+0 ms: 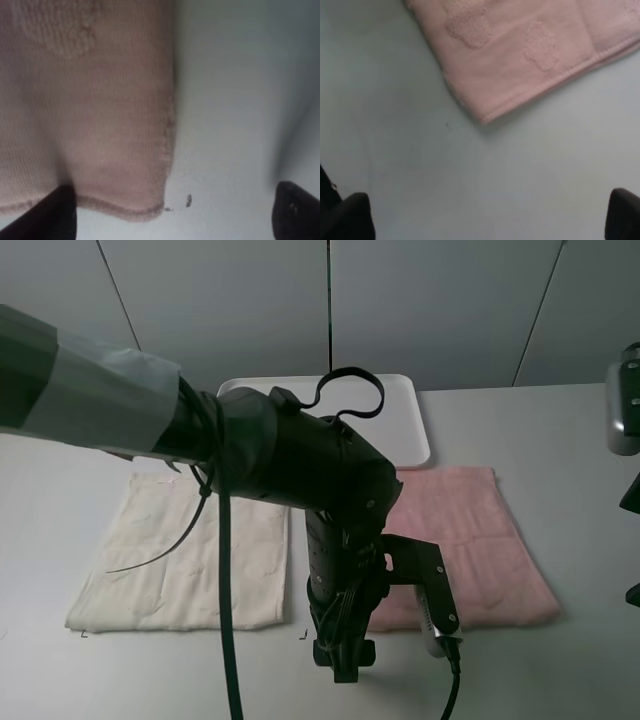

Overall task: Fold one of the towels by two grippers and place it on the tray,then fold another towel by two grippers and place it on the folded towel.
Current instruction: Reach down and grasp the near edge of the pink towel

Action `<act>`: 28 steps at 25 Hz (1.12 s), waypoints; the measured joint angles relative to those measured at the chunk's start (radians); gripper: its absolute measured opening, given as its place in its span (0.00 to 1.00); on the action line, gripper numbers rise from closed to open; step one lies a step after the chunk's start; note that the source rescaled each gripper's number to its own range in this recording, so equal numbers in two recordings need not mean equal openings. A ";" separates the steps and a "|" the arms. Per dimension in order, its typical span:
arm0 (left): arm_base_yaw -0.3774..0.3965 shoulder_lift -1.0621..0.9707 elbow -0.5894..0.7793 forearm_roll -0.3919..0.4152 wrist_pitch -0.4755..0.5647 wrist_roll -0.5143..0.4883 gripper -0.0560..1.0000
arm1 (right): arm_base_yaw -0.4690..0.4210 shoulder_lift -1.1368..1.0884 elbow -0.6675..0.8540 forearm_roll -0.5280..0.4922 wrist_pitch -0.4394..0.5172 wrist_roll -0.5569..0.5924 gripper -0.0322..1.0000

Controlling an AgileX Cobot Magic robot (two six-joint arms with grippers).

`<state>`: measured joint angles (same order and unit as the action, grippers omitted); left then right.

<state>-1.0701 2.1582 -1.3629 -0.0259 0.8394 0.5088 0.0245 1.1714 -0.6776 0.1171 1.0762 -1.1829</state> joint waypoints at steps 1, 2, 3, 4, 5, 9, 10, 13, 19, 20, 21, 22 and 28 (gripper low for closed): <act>0.000 0.000 -0.002 0.002 0.000 -0.004 1.00 | 0.008 0.012 0.000 -0.002 -0.002 -0.011 1.00; 0.000 0.000 -0.004 0.002 0.000 -0.007 1.00 | 0.010 0.024 0.000 -0.002 -0.004 -0.029 1.00; 0.000 0.000 -0.004 0.002 0.000 -0.009 1.00 | 0.014 0.034 0.000 0.000 -0.007 -0.043 1.00; 0.000 0.000 -0.004 0.004 -0.003 -0.009 1.00 | 0.019 0.046 0.000 0.002 -0.007 -0.059 1.00; 0.000 0.000 -0.004 0.004 -0.004 -0.009 1.00 | 0.021 0.056 0.000 0.002 -0.007 -0.072 1.00; 0.000 0.000 -0.004 0.008 -0.016 -0.009 1.00 | 0.039 0.098 0.028 0.009 -0.028 -0.139 1.00; 0.000 0.000 -0.004 0.008 -0.021 -0.009 1.00 | 0.041 0.103 0.041 0.009 -0.033 -0.156 1.00; 0.000 0.000 -0.004 0.008 -0.027 -0.009 1.00 | 0.044 0.109 0.092 0.007 -0.071 -0.193 1.00; 0.000 0.002 -0.004 0.010 -0.042 -0.007 1.00 | 0.044 0.111 0.178 0.007 -0.140 -0.261 1.00; 0.000 0.002 -0.004 0.010 -0.042 -0.007 1.00 | 0.044 0.111 0.190 0.007 -0.150 -0.266 1.00; 0.000 0.006 -0.004 0.010 -0.042 -0.009 1.00 | 0.044 0.111 0.198 0.007 -0.163 -0.271 1.00; 0.000 0.009 -0.006 0.012 -0.042 -0.009 1.00 | 0.044 0.111 0.205 0.007 -0.169 -0.277 1.00; 0.000 0.016 -0.006 0.018 -0.042 -0.009 1.00 | 0.044 0.111 0.237 0.007 -0.200 -0.355 1.00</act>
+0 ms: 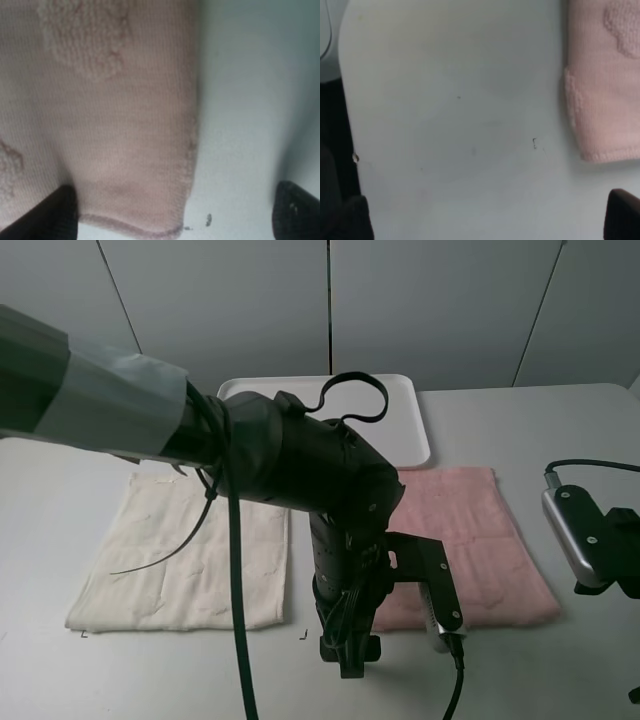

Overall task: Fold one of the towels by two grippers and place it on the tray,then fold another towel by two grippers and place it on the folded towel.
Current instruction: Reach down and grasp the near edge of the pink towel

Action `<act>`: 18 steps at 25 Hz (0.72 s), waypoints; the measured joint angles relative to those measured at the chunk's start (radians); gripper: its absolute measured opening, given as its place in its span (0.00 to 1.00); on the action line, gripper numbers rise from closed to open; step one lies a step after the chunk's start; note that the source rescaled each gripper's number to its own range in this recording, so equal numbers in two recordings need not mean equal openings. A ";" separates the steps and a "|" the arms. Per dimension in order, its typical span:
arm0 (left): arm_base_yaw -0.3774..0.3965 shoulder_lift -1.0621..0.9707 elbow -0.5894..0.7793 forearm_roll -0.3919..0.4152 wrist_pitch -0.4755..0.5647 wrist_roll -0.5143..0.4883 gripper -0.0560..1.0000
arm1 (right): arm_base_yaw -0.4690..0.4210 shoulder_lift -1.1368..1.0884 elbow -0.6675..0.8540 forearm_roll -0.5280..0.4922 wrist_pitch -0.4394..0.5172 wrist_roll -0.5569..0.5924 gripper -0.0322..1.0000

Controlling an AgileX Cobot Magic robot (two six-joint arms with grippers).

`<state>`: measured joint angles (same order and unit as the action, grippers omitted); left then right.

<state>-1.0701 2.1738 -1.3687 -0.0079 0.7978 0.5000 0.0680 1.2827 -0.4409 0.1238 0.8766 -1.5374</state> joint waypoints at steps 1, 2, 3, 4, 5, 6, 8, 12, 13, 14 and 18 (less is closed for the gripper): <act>0.000 0.000 -0.001 0.002 0.000 0.000 1.00 | 0.000 0.000 0.000 0.000 -0.005 -0.012 1.00; 0.000 0.000 -0.001 0.008 0.000 0.000 1.00 | 0.000 0.000 0.000 0.000 -0.015 -0.018 1.00; 0.000 0.000 -0.001 0.008 0.000 0.000 1.00 | 0.000 0.000 0.000 0.000 -0.023 -0.023 1.00; 0.000 0.000 -0.001 0.008 0.000 0.000 1.00 | 0.000 0.000 0.000 0.005 -0.035 -0.034 1.00; 0.000 0.000 -0.001 0.008 0.000 0.000 1.00 | 0.000 0.003 0.000 0.017 -0.044 -0.041 1.00; 0.000 0.001 -0.001 0.008 0.000 0.000 1.00 | 0.000 0.013 0.000 0.029 -0.050 -0.051 1.00; 0.000 0.001 -0.001 0.008 0.000 0.000 1.00 | 0.000 0.044 0.000 0.042 -0.062 -0.081 1.00; 0.000 0.001 -0.001 0.008 0.000 0.000 1.00 | 0.000 0.104 0.000 0.040 -0.143 -0.097 1.00; 0.000 0.001 -0.001 0.008 0.000 0.000 1.00 | 0.000 0.117 0.002 0.040 -0.163 -0.097 1.00; 0.000 0.001 -0.001 0.008 0.000 0.000 1.00 | 0.000 0.131 0.002 0.042 -0.183 -0.097 1.00; 0.000 0.001 -0.001 0.008 0.002 0.000 1.00 | 0.031 0.198 0.002 0.034 -0.216 -0.103 1.00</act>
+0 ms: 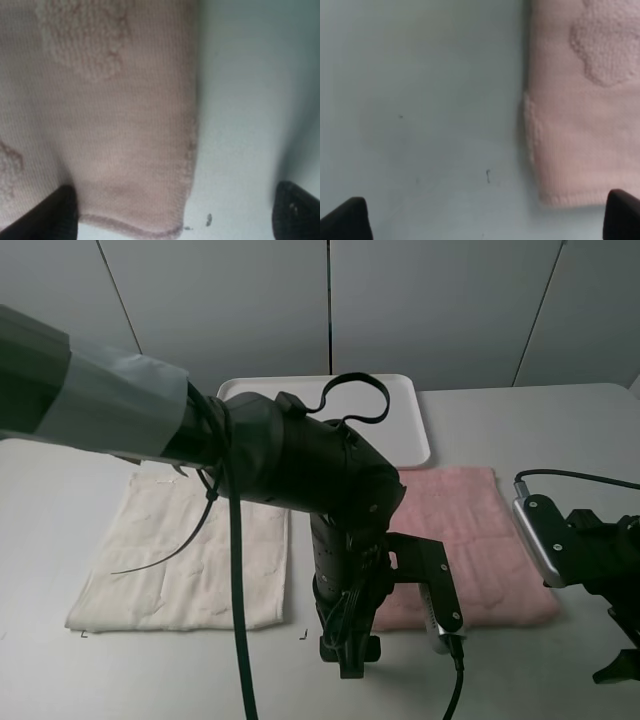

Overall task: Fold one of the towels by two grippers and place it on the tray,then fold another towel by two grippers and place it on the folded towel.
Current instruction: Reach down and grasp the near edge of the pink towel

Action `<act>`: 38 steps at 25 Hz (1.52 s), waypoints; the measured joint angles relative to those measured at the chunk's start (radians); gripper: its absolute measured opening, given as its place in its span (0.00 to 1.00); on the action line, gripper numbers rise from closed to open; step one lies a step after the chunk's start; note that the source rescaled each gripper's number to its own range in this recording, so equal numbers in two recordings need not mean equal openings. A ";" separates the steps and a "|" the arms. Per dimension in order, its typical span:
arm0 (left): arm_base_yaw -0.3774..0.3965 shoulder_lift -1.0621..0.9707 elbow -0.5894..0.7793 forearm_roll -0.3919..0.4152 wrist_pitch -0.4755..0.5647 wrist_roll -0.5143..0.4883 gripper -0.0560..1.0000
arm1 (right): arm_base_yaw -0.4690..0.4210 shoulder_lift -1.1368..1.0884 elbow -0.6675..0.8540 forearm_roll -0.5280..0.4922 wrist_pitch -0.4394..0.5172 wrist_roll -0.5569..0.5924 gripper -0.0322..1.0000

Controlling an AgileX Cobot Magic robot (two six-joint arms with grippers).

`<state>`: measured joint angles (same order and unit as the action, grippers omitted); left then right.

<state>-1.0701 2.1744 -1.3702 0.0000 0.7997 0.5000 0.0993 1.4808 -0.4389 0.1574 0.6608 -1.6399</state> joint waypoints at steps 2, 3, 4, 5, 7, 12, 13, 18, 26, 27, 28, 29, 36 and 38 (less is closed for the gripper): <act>0.000 0.000 0.000 0.000 0.000 0.000 1.00 | 0.035 0.028 0.000 -0.008 -0.030 -0.002 1.00; 0.000 0.000 0.000 0.000 0.000 0.000 1.00 | 0.050 0.038 0.000 -0.008 -0.046 -0.002 1.00; 0.000 0.000 0.000 0.000 0.000 0.000 1.00 | 0.063 0.052 0.000 -0.008 -0.068 0.003 1.00; 0.000 0.000 0.000 0.000 0.000 0.000 1.00 | 0.069 0.066 0.000 -0.008 -0.085 0.009 1.00; 0.000 0.000 0.000 0.000 0.000 0.000 1.00 | 0.070 0.090 0.000 -0.008 -0.111 0.015 1.00; 0.000 0.000 0.000 0.000 0.000 0.000 1.00 | 0.070 0.131 0.000 -0.008 -0.154 0.019 1.00; 0.000 0.000 0.000 0.000 0.000 0.000 1.00 | 0.070 0.138 0.000 -0.008 -0.163 0.020 1.00; 0.000 0.000 0.000 0.000 0.003 0.000 1.00 | 0.070 0.165 0.006 -0.011 -0.218 0.020 1.00; 0.000 0.002 0.000 0.000 0.003 0.000 1.00 | 0.074 0.169 0.031 -0.157 -0.239 0.080 1.00; 0.000 0.002 0.000 0.000 0.003 0.000 1.00 | 0.074 0.168 0.037 -0.173 -0.244 0.088 1.00; 0.000 0.002 0.000 0.000 0.003 0.000 1.00 | 0.074 0.168 0.042 -0.178 -0.249 0.098 1.00; 0.000 0.002 0.000 0.000 0.003 0.000 1.00 | 0.074 0.165 0.046 -0.185 -0.252 0.107 1.00; 0.000 0.002 0.000 0.000 0.003 0.000 1.00 | 0.079 0.161 0.053 -0.195 -0.258 0.129 0.96; 0.000 0.002 0.000 0.000 0.003 0.000 1.00 | 0.079 0.161 0.057 -0.191 -0.260 0.129 0.89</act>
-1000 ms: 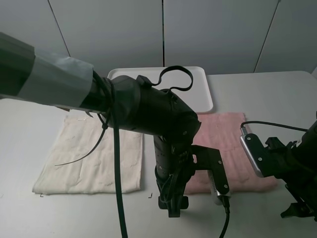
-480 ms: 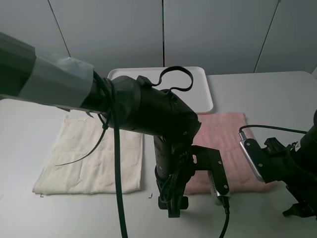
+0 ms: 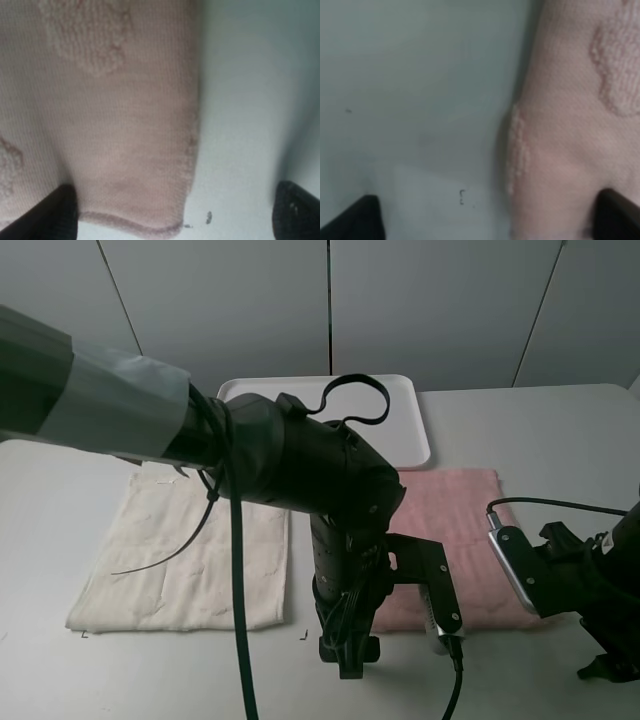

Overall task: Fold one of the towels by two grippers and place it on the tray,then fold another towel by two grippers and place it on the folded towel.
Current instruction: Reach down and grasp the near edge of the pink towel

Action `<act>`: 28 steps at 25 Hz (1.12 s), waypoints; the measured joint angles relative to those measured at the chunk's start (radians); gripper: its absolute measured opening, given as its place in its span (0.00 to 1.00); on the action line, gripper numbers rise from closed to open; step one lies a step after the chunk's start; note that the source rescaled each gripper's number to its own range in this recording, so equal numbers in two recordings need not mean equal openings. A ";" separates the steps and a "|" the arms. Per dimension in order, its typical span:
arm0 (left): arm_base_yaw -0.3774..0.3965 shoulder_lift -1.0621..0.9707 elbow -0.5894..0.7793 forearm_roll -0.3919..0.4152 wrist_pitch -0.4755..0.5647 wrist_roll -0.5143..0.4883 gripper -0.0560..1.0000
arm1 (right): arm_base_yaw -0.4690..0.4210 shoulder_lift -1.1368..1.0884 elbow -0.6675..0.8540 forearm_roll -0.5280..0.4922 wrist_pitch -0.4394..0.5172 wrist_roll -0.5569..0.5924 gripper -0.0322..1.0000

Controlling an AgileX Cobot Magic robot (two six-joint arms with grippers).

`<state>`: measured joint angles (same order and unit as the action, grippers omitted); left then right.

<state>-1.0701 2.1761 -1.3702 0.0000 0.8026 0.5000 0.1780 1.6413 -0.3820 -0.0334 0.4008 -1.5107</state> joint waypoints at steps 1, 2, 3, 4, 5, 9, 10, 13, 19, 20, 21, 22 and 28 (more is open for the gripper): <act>0.000 0.000 0.000 0.000 0.000 0.000 1.00 | 0.000 0.000 0.001 0.000 0.000 0.000 0.84; 0.000 0.000 0.000 0.000 0.000 0.000 1.00 | 0.000 0.000 0.001 0.000 -0.002 0.000 0.79; 0.000 0.000 0.000 0.000 0.000 0.000 1.00 | 0.000 0.000 0.003 0.000 -0.004 0.000 0.75; 0.000 0.000 0.000 0.000 0.000 0.000 1.00 | 0.000 0.000 0.002 0.000 -0.006 0.000 0.71; 0.000 0.000 0.000 0.000 0.000 0.000 1.00 | 0.000 0.000 0.002 0.002 -0.008 0.000 0.67; 0.000 0.000 0.000 0.000 0.000 0.000 1.00 | 0.000 -0.002 0.002 0.022 -0.026 0.000 0.49; 0.000 0.000 0.000 0.000 0.000 0.000 1.00 | 0.000 -0.002 0.002 0.025 -0.032 0.000 0.43; 0.000 0.000 0.000 0.000 0.000 0.000 1.00 | 0.000 -0.002 0.002 0.025 -0.077 0.000 0.23; 0.000 0.000 0.000 0.000 0.000 0.000 1.00 | 0.000 -0.002 0.005 0.025 -0.145 0.000 0.04; 0.000 0.000 0.000 0.000 0.000 0.000 1.00 | 0.000 0.000 0.005 0.025 -0.150 0.000 0.04; 0.000 0.000 0.000 0.000 0.000 0.000 1.00 | 0.000 0.000 0.005 0.025 -0.151 0.002 0.04; -0.001 0.000 0.000 0.000 -0.002 0.000 1.00 | 0.000 0.000 0.005 0.025 -0.155 0.002 0.04; -0.007 0.002 0.000 0.034 -0.035 -0.018 0.62 | 0.000 0.000 0.005 0.043 -0.163 0.004 0.04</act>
<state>-1.0774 2.1783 -1.3702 0.0341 0.7671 0.4820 0.1780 1.6410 -0.3771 0.0091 0.2378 -1.5062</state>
